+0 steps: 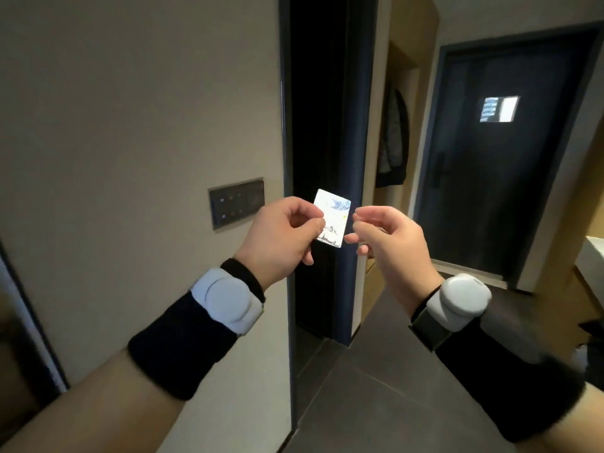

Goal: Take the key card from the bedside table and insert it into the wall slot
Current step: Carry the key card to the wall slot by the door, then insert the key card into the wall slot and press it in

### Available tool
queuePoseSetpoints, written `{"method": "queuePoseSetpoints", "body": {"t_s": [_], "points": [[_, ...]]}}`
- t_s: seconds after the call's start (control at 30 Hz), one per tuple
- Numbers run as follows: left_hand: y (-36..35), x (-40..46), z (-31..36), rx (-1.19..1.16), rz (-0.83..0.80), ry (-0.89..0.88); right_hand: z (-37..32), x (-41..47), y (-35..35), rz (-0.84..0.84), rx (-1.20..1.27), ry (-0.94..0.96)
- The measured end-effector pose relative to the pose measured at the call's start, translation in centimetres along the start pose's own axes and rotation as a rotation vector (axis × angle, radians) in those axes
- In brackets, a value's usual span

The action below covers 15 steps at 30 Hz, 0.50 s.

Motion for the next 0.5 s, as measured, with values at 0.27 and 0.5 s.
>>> {"method": "queuePoseSetpoints", "body": {"t_s": [0.27,0.5], "points": [[-5.6,2.9,0.9,0.18,0.196,0.141,2.7,7.4,3.7,-0.205,0.102,-0.008],[-6.7,5.0,0.7,0.159,0.371,0.224,5.2,11.0,2.9,-0.29,0.203,-0.018]]}}
Point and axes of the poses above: each hand's wrist, its own x-axis towards the middle knuckle, its own y-axis out of the back of the hand, z = x × y, the point moved 1 cm from there along x, towards the middle knuckle, and after that the axes turned 10 degrees about y, right-handed, at the moved point
